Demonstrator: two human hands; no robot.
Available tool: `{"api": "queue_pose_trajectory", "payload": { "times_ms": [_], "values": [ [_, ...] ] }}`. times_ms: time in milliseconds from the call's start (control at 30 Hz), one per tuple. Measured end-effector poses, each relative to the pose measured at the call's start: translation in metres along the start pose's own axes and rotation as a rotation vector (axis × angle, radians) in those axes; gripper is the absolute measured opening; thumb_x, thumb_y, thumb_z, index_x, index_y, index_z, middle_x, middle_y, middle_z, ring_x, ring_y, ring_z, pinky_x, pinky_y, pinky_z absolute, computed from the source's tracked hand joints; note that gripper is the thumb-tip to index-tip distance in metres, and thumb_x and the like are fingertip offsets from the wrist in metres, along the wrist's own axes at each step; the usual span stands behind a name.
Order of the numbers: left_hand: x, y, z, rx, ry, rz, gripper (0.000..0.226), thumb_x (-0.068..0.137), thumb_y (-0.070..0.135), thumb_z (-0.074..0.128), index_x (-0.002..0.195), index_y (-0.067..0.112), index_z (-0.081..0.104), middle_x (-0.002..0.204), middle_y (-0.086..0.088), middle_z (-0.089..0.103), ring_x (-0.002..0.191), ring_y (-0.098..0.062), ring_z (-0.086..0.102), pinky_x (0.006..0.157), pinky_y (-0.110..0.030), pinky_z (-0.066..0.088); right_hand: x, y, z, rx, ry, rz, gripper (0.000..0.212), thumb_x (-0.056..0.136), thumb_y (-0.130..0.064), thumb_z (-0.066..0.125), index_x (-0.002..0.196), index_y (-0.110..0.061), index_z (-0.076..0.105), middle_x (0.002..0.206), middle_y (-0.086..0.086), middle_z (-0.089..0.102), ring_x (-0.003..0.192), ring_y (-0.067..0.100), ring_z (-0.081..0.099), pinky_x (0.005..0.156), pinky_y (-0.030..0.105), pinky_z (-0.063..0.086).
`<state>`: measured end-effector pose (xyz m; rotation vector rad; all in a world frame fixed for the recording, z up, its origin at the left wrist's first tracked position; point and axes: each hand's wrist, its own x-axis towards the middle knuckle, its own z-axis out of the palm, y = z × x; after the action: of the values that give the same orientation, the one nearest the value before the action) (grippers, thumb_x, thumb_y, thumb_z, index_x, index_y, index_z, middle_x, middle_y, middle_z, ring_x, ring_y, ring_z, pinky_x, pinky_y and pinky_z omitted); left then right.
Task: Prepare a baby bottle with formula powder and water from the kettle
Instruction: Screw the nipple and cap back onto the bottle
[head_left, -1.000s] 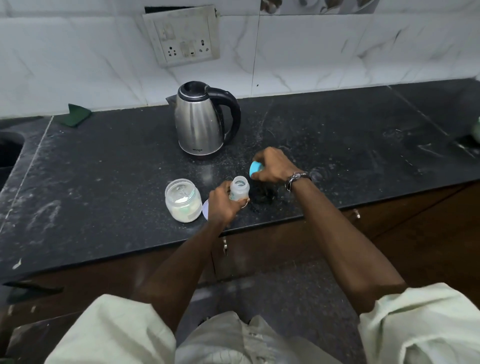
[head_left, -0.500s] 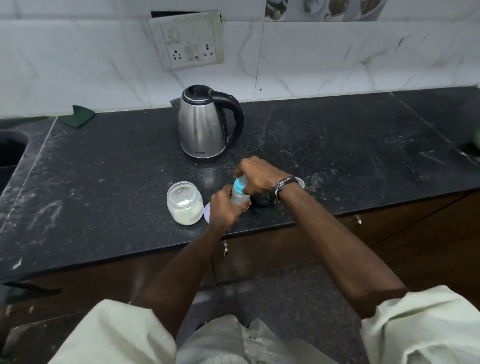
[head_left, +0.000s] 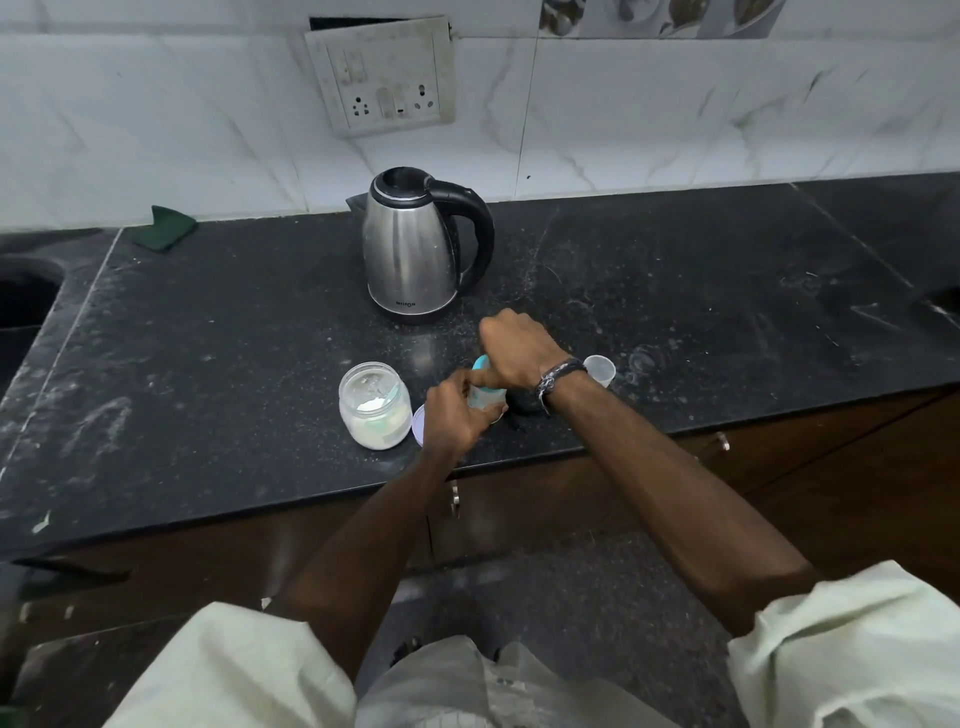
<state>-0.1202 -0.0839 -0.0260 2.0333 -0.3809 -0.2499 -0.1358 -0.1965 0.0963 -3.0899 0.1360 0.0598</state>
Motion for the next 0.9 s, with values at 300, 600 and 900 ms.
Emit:
{"api": "queue_pose_trajectory", "payload": {
  "times_ms": [300, 600, 900],
  "values": [
    [0.001, 0.000, -0.001, 0.045, -0.019, 0.003, 0.058, 0.064, 0.035, 0.085, 0.114, 0.013, 0.066, 0.100, -0.003, 0.076, 0.091, -0.019, 0.072, 0.080, -0.037, 0.059, -0.002, 0.001, -0.013, -0.081, -0.184, 0.142, 0.074, 0.078, -0.086, 0.038, 0.065, -0.014, 0.050, 0.069, 0.001, 0.056, 0.059, 0.018, 0.050, 0.060, 0.034, 0.037],
    [0.000, 0.001, -0.003, 0.020, -0.013, 0.014, 0.055, 0.063, 0.032, 0.087, 0.109, 0.011, 0.065, 0.100, -0.004, 0.075, 0.091, -0.019, 0.071, 0.083, -0.045, 0.058, -0.007, -0.009, -0.013, -0.153, -0.119, -0.065, 0.035, 0.078, -0.027, 0.073, 0.106, -0.010, 0.061, 0.111, 0.014, 0.064, 0.099, 0.034, 0.065, 0.068, 0.034, 0.040],
    [0.001, 0.000, -0.002, 0.021, -0.024, 0.035, 0.058, 0.067, 0.031, 0.086, 0.118, 0.012, 0.064, 0.106, -0.004, 0.075, 0.096, -0.019, 0.071, 0.087, -0.042, 0.057, -0.003, 0.000, -0.012, -0.118, -0.122, 0.179, 0.076, 0.078, -0.086, 0.036, 0.066, -0.013, 0.054, 0.068, 0.002, 0.058, 0.059, 0.020, 0.053, 0.061, 0.033, 0.038]
  ]
}}
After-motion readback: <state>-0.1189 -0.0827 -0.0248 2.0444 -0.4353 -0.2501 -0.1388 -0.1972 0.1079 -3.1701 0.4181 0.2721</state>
